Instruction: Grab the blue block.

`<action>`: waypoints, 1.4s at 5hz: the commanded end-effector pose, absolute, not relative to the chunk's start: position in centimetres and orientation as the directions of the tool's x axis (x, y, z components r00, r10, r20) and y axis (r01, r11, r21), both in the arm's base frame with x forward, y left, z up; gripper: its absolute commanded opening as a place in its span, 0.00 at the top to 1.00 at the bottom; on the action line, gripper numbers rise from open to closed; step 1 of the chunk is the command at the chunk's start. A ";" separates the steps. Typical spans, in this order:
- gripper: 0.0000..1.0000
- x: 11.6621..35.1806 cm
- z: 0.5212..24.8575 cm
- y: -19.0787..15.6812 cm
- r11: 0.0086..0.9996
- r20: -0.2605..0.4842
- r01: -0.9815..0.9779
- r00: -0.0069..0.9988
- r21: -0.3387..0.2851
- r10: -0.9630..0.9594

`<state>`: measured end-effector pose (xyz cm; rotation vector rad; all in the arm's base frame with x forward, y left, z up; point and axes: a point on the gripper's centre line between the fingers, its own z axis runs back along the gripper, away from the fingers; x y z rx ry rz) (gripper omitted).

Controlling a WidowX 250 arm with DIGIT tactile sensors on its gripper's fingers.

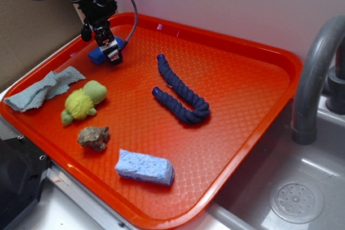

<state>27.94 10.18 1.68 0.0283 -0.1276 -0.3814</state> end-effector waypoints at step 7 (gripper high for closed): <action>1.00 26.5 22.6 -3.9 0.999 0.160 -0.038 0.986 0.005 0.037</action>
